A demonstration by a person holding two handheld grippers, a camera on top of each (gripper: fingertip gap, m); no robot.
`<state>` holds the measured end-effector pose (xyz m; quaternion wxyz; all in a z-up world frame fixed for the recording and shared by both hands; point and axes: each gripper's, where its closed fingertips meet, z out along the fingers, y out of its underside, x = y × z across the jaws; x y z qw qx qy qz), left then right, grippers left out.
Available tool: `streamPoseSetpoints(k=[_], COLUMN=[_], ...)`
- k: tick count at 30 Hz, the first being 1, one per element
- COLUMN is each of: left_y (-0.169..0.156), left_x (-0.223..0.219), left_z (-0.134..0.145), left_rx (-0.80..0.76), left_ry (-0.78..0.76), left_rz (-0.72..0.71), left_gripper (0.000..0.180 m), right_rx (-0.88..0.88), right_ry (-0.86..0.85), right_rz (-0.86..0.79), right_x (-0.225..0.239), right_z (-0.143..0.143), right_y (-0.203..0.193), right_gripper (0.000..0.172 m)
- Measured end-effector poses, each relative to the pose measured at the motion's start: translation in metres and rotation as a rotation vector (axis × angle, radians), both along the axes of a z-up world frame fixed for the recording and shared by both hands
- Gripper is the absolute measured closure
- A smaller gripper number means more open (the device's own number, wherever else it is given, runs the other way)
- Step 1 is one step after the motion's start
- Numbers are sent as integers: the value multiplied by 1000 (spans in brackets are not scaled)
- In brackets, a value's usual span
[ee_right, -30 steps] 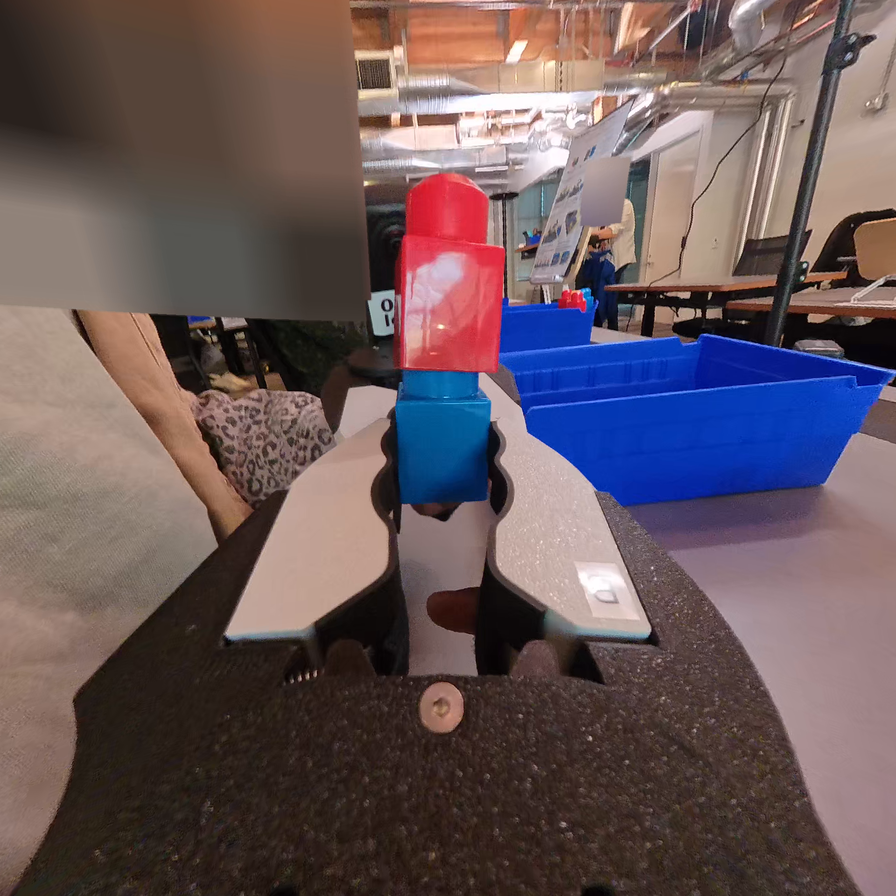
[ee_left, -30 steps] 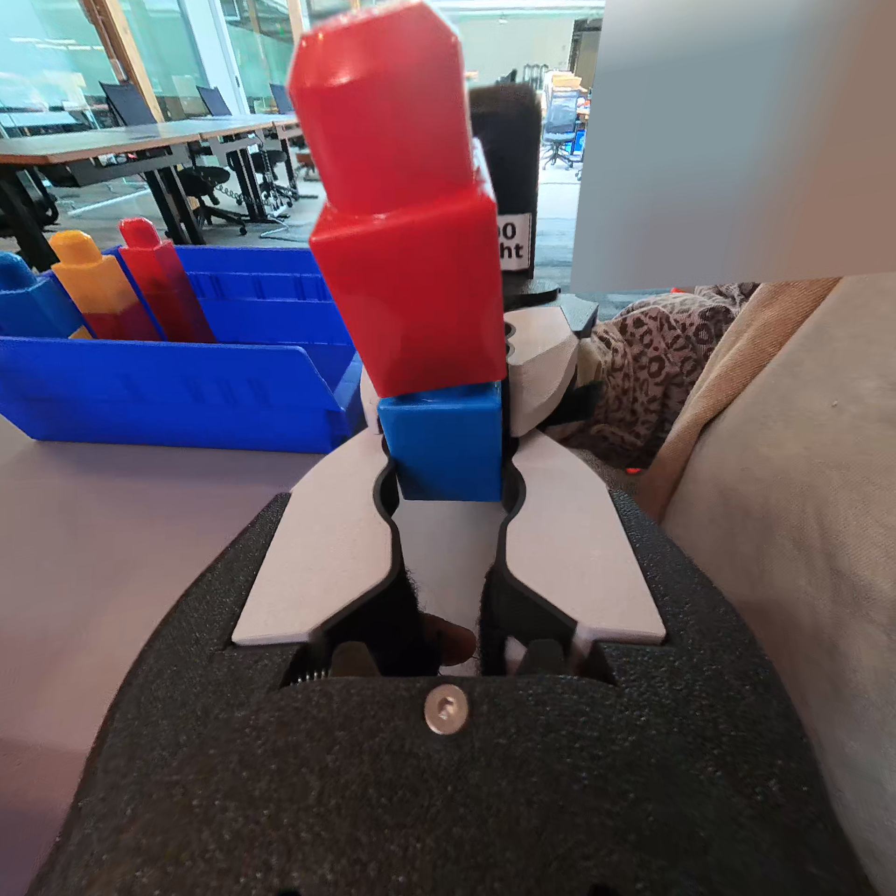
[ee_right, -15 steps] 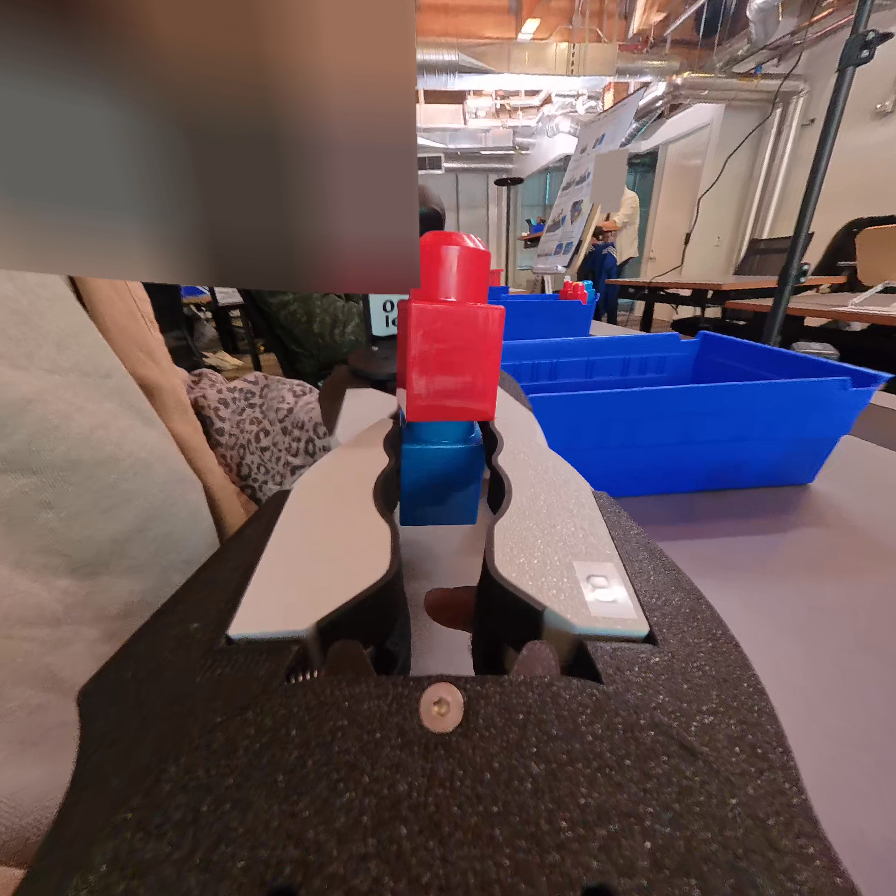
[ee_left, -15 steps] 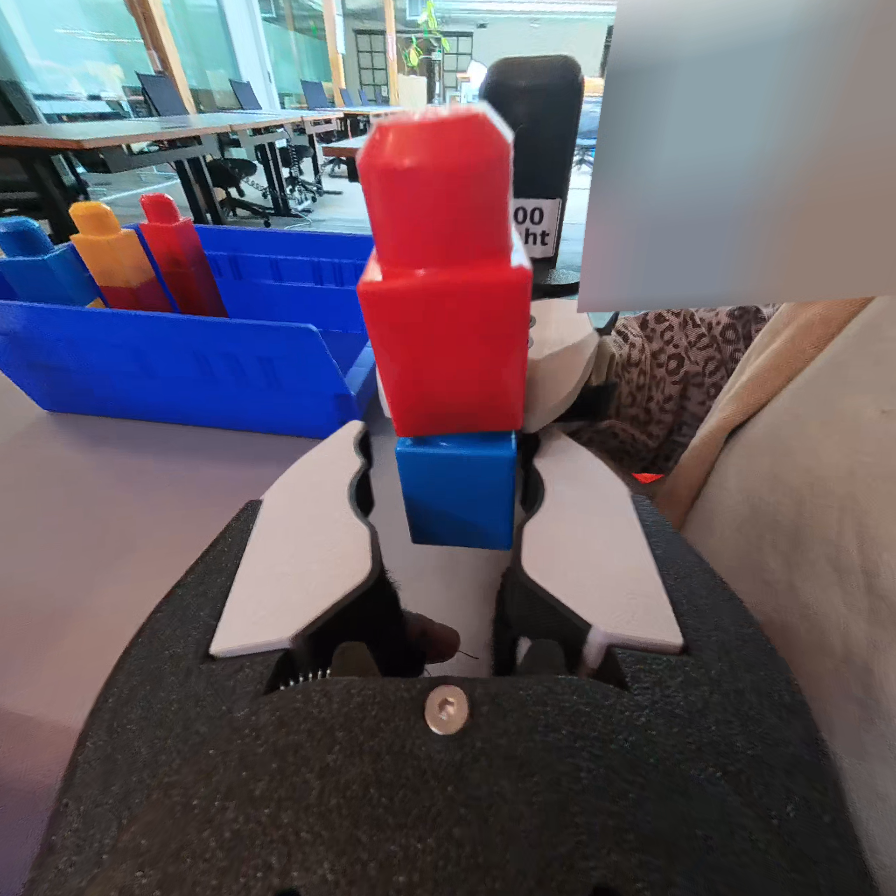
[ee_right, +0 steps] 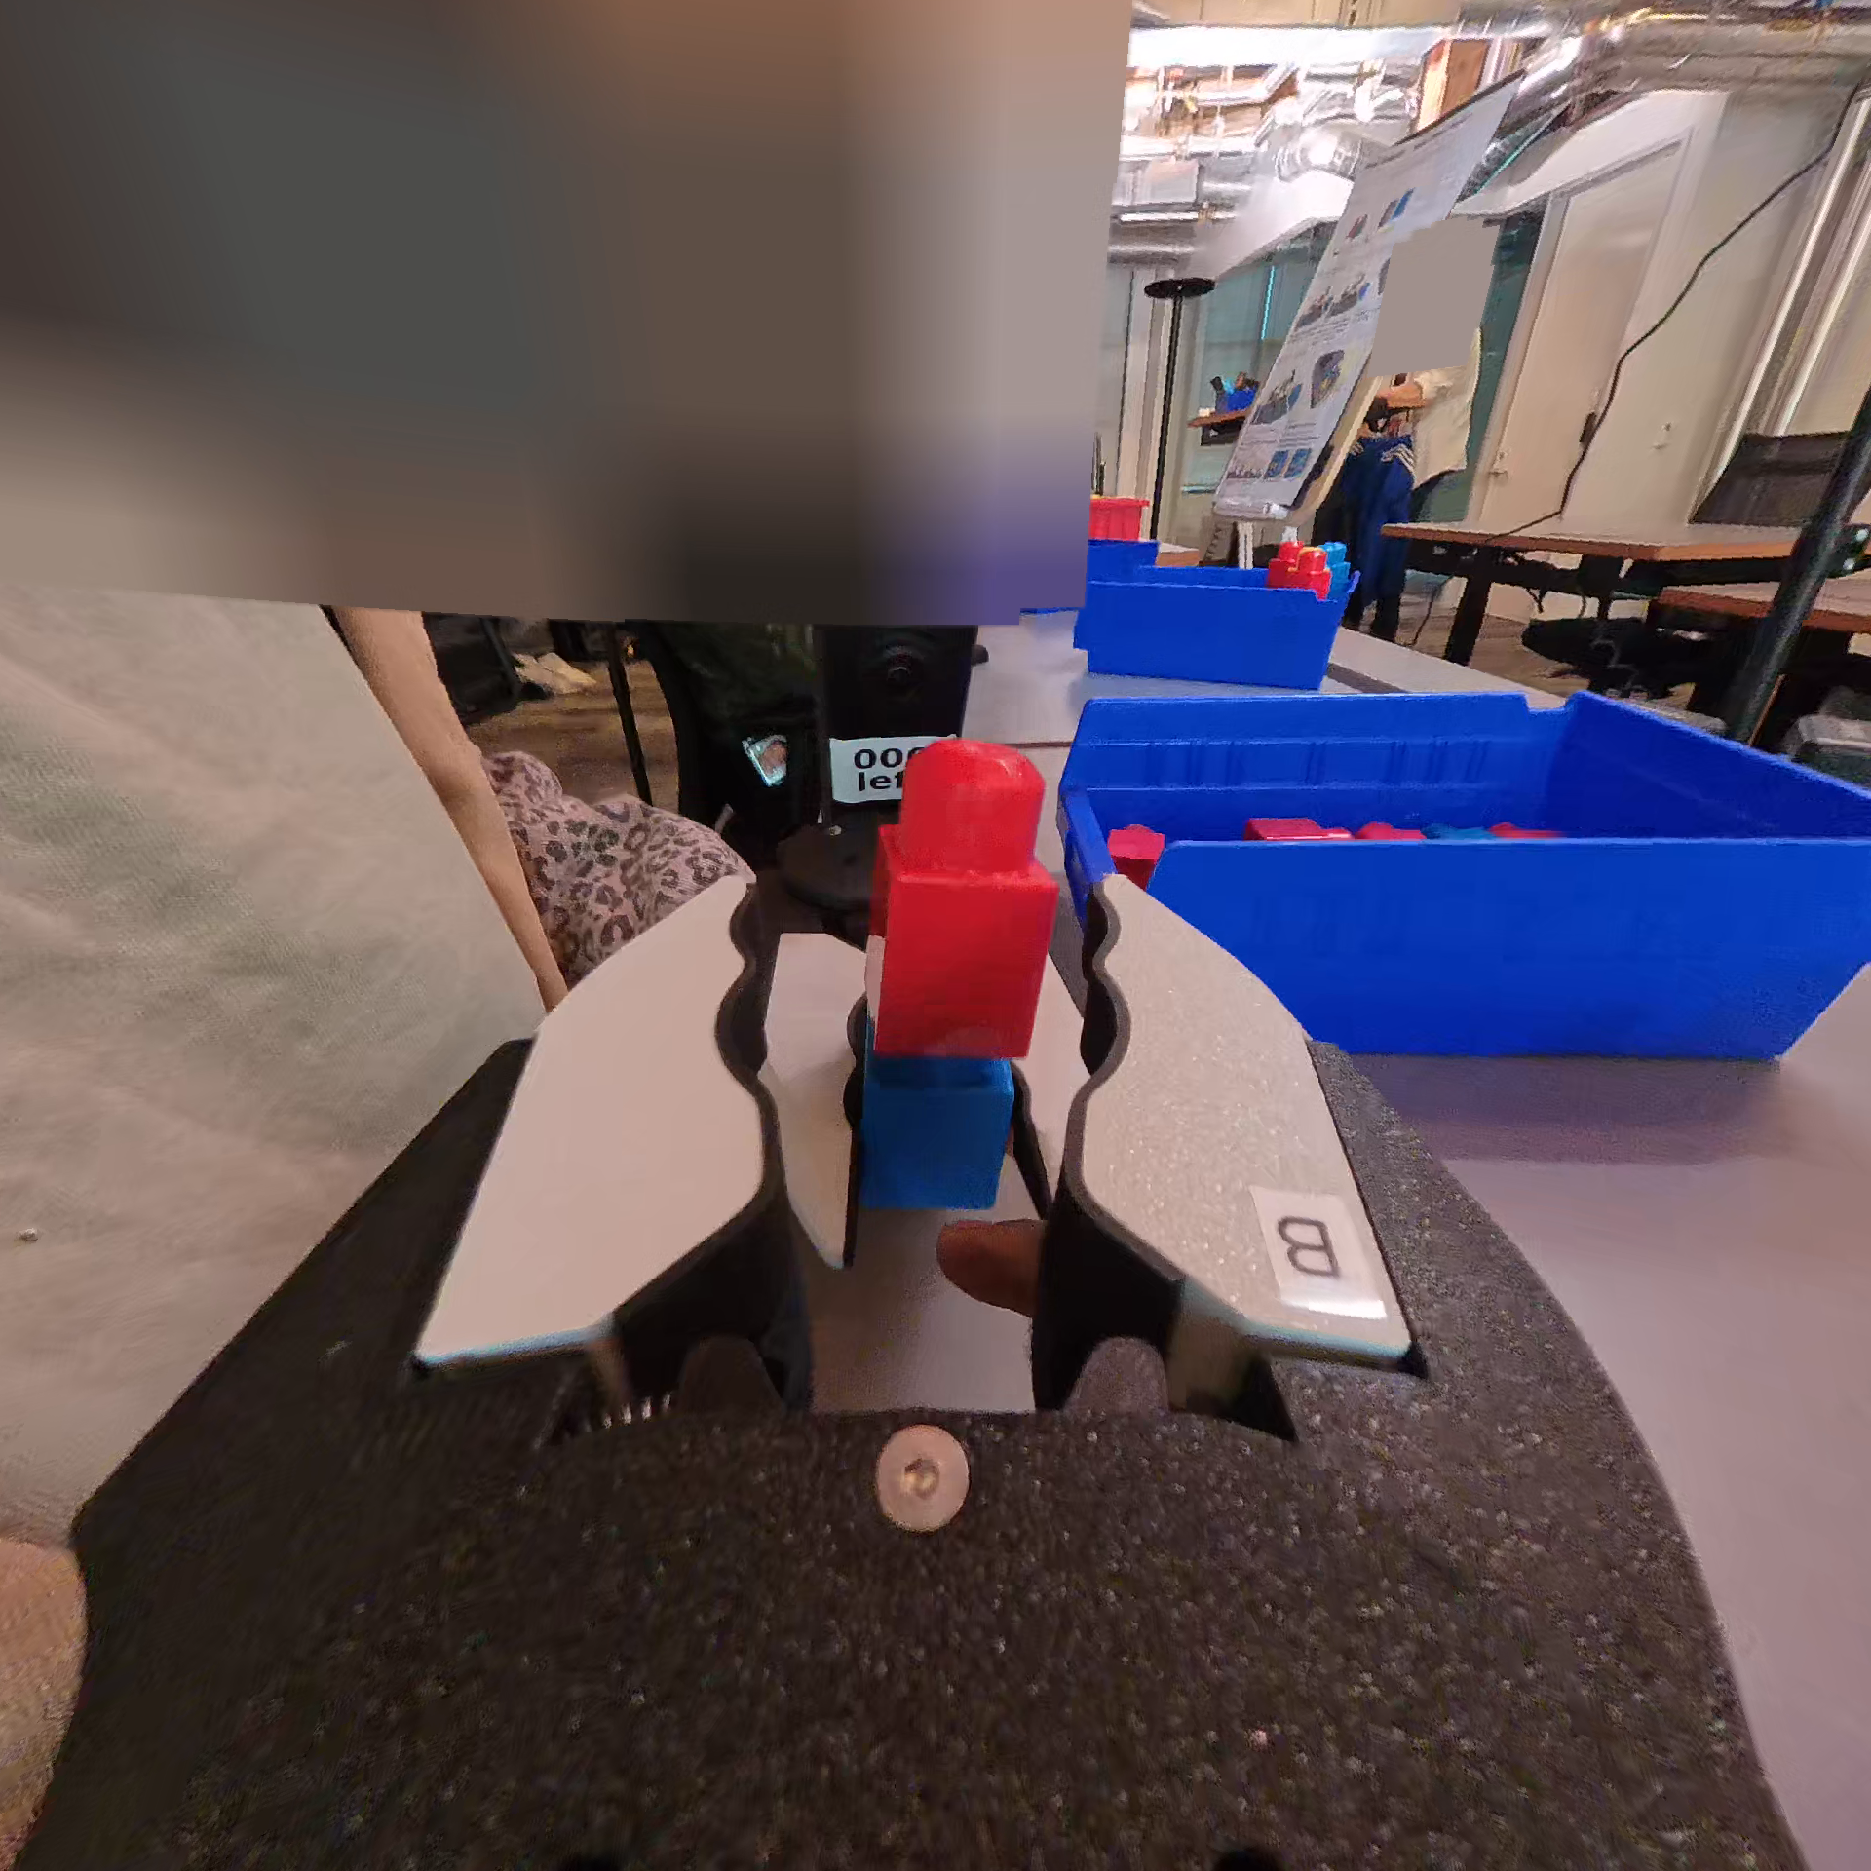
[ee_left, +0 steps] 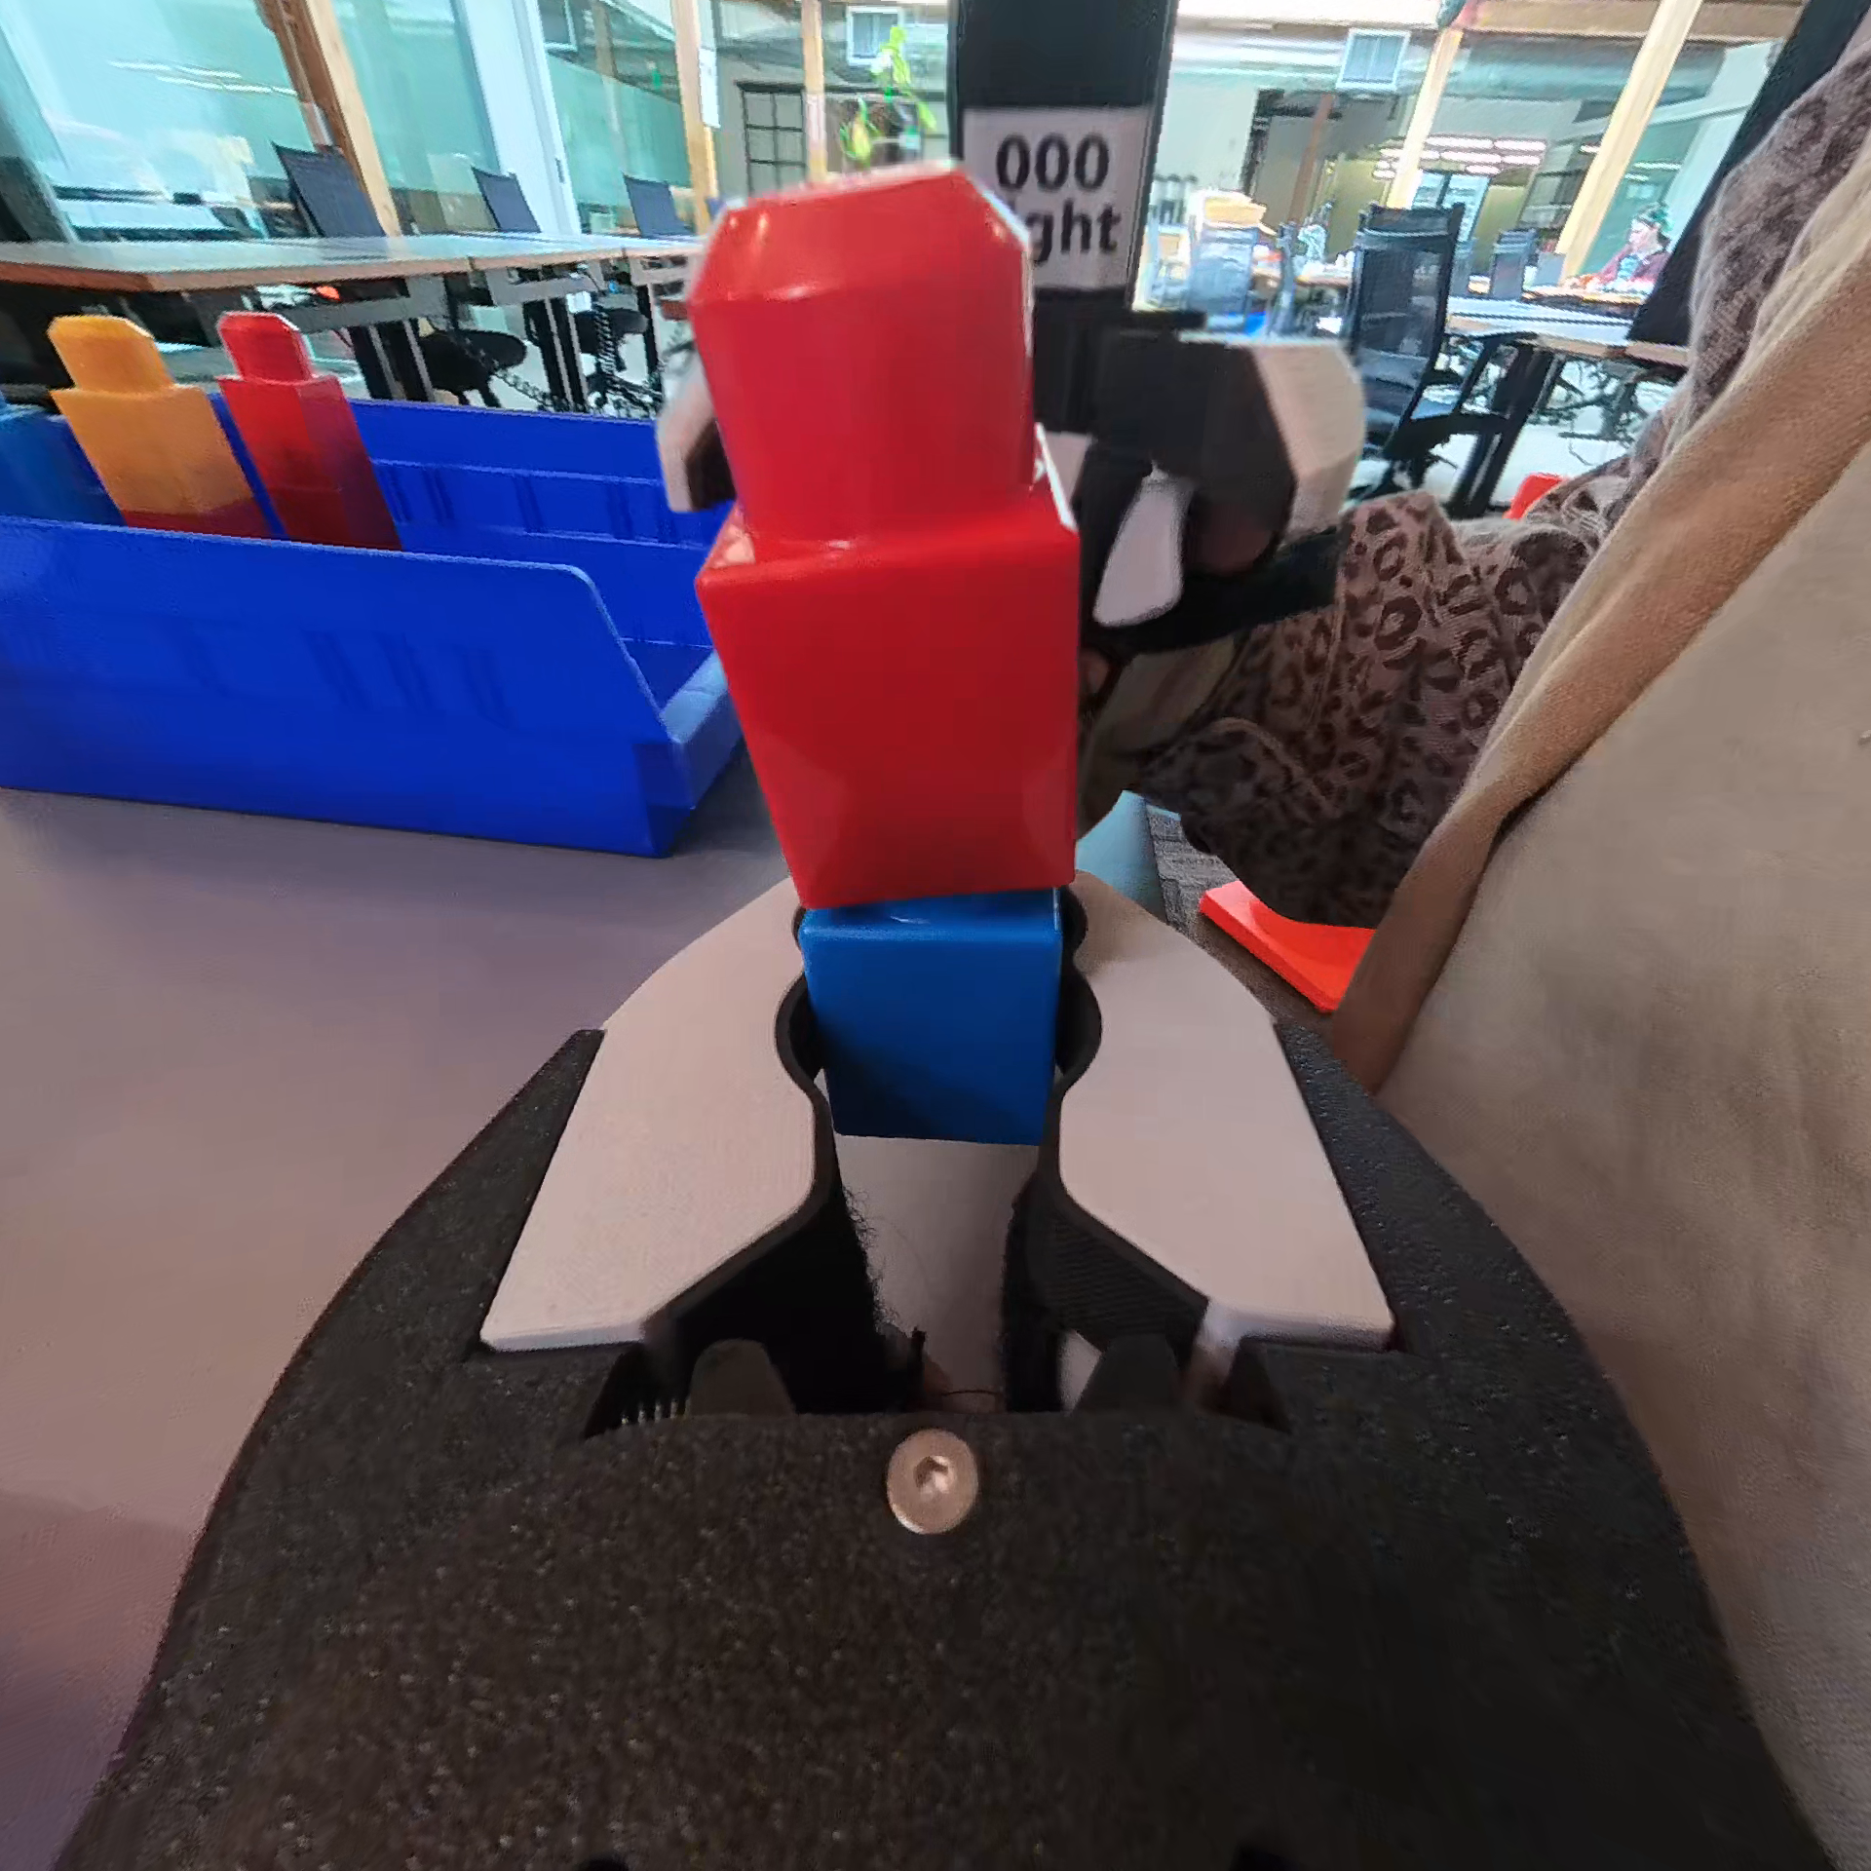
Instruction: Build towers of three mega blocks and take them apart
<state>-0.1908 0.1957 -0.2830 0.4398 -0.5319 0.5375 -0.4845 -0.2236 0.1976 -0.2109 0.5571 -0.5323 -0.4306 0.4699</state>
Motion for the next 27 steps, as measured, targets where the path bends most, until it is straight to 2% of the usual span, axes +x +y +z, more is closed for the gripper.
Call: streamPoseSetpoints(k=[4,7,14,27], left_y=[-8,-9,-6,-9], left_x=[4,4,5,4], left_z=[-8,-9,-13,-15], left_rx=[65,68,82,53], left_ry=[59,66,100,121], left_rz=[-28,-31,-2,-48], left_gripper=[139,139,140,140], right_rx=[30,43,27,22], right_ry=[-74,-164,-114,32], right_rz=[-33,-8,-66,-27], right_x=[-10,-13,-7,3], right_z=[0,-13,-17,-24], right_y=[2,-1,1,-1], right_gripper=[116,135,135,135])
